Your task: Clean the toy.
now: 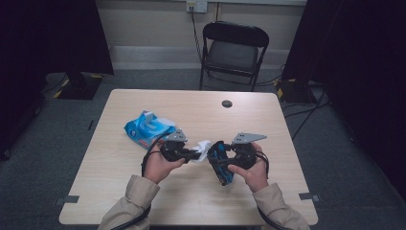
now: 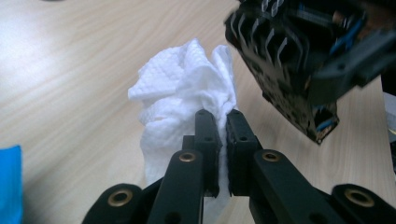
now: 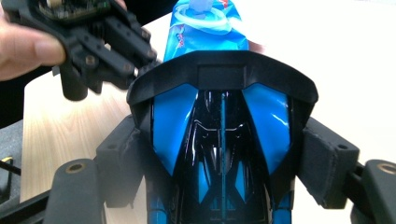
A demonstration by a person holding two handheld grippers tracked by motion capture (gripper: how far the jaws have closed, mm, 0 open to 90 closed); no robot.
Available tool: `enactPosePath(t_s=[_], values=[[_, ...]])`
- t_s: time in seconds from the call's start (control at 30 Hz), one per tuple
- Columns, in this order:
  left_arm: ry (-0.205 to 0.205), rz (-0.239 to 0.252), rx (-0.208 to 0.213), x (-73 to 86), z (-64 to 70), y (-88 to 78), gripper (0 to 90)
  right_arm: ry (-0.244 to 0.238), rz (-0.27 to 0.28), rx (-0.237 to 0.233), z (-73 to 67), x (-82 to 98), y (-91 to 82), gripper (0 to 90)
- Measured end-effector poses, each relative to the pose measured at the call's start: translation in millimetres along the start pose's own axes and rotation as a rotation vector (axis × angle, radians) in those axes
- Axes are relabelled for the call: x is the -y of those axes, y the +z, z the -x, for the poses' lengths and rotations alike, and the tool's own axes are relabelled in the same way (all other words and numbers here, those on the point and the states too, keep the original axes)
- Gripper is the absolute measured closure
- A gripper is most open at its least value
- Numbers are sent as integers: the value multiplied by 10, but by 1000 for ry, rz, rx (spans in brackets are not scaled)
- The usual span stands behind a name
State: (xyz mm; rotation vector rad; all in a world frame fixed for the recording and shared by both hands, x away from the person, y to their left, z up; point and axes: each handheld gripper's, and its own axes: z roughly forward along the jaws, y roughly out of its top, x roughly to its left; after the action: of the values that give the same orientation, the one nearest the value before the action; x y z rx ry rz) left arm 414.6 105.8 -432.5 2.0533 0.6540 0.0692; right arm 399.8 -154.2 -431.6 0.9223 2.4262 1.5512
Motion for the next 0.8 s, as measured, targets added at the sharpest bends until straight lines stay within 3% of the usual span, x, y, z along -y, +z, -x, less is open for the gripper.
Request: enactPosePath(t_s=[0.33, 0.8], values=[[4, 15, -8, -80, -9, 1, 855, -2, -1, -5, -22, 7, 7, 255], [25, 16, 15, -118, 40, 57, 855, -3, -5, -8, -22, 16, 17, 255]])
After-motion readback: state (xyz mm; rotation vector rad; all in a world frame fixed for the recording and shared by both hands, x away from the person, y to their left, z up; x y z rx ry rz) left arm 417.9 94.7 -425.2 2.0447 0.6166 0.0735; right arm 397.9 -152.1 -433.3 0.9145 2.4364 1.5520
